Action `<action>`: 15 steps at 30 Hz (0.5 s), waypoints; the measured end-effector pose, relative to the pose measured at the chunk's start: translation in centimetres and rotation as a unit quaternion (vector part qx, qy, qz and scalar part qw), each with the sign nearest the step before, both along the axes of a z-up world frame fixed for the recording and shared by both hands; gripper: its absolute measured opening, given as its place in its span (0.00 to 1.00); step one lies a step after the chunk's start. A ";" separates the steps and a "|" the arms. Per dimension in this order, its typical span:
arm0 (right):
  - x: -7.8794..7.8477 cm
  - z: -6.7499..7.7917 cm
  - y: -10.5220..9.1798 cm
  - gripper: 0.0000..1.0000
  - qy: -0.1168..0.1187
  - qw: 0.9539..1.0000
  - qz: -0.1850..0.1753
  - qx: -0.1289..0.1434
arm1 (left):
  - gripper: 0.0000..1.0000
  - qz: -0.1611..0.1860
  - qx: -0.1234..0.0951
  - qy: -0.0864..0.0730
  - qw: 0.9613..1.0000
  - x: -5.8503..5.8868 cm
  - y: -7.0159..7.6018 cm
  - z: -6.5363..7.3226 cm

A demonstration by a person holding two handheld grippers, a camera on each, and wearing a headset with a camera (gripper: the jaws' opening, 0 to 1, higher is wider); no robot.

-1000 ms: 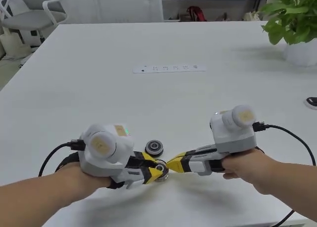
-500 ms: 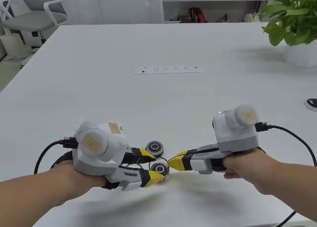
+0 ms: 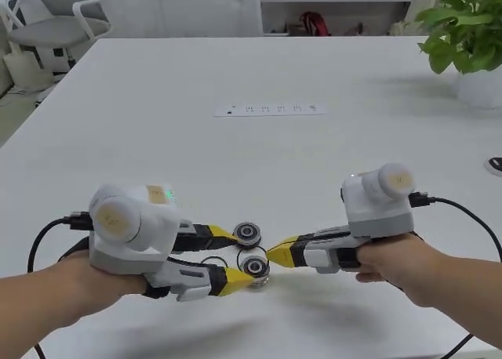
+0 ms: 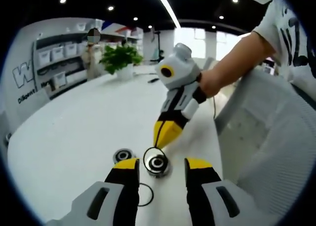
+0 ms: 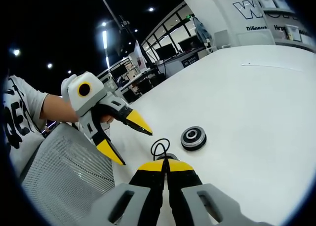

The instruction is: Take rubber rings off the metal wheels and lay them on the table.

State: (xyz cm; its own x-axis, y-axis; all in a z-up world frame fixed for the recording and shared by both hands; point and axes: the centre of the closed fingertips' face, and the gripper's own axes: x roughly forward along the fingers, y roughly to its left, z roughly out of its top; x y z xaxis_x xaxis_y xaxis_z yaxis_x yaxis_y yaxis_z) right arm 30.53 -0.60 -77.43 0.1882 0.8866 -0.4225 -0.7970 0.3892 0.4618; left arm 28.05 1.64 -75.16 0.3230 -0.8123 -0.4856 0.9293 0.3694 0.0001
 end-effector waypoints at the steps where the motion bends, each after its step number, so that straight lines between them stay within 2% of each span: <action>1: 0.0 0.0 0.0 0.00 0.000 1.000 0.000 0.000 | 0.38 0.002 -0.002 -0.001 1.000 0.0 0.2 0.1; 8: -0.1 0.4 0.3 0.00 0.006 1.000 0.003 0.005 | 0.43 0.010 -0.015 -0.005 1.000 0.0 1.1 0.9; 15: 0.0 0.8 0.6 0.00 0.010 1.000 0.003 0.010 | 0.51 0.009 -0.013 -0.012 1.000 -0.3 2.2 1.0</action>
State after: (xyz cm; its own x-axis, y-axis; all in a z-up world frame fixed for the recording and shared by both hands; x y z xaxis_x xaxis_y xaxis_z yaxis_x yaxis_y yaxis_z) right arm 30.57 -0.04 -76.67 0.1751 0.8958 -0.4084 -0.7898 0.3755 0.4850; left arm 27.76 3.81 -74.12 0.3489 -0.8184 -0.4566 0.9221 0.3867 0.0116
